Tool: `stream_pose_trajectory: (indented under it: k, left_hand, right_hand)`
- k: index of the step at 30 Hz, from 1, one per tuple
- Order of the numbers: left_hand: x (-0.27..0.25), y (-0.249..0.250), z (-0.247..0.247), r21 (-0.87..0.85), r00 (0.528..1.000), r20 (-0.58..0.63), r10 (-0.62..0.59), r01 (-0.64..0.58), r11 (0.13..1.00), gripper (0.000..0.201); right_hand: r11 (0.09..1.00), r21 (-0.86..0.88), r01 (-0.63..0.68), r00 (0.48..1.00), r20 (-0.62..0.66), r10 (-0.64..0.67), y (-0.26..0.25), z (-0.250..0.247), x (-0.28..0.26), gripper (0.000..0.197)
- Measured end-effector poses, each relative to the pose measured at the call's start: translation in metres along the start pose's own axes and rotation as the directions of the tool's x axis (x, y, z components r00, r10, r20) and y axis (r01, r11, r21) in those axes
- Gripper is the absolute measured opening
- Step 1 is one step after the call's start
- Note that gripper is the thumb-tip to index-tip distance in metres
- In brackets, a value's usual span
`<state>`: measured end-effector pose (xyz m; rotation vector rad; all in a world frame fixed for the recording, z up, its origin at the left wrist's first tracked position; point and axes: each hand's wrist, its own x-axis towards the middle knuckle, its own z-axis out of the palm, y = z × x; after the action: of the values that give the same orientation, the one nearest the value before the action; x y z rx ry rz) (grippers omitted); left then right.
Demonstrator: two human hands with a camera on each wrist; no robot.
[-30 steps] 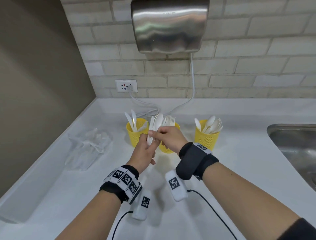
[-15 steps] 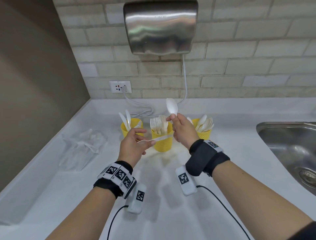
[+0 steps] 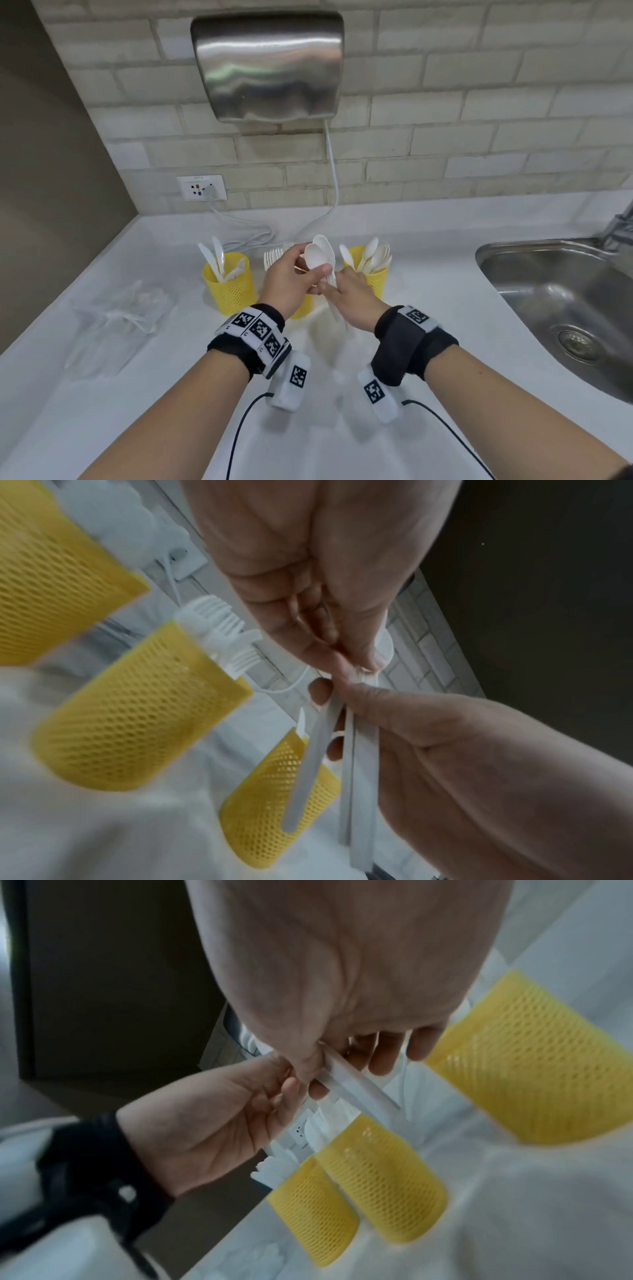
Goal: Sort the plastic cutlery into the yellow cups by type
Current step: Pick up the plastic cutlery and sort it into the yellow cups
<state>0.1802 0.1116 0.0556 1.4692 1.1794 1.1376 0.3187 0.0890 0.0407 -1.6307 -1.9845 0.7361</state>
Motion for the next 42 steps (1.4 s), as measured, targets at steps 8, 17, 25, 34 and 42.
stream_pose_trajectory:
  k: [8,17,25,34,42]
  left_hand:
    - [0.042,0.001,0.049,0.211,0.999,0.049,0.024,-0.033,0.977,0.035]
    - [0.047,-0.034,0.073,0.704,0.987,0.155,0.032,-0.133,0.698,0.028]
    - [0.04,-0.036,0.073,0.698,0.988,0.126,0.088,-0.151,0.7,0.027]
    - [0.008,-0.024,0.037,0.667,0.994,0.044,0.103,-0.106,0.738,0.029]
    - [-0.056,-0.036,-0.115,0.543,0.885,-0.449,0.124,0.16,0.824,0.013]
  right_hand:
    - [0.982,0.162,-0.095,0.938,-0.317,0.143,0.044,-0.054,0.019,0.033]
    - [0.93,0.334,-0.155,0.864,-0.41,0.291,0.061,-0.063,0.036,0.029]
    - [0.941,0.288,-0.18,0.853,-0.43,0.294,0.06,-0.048,0.039,0.034]
    - [0.978,0.21,-0.01,0.882,-0.459,0.107,0.012,-0.033,0.022,0.011]
    - [0.951,0.309,0.007,0.999,0.043,-0.021,-0.062,0.059,0.012,0.018]
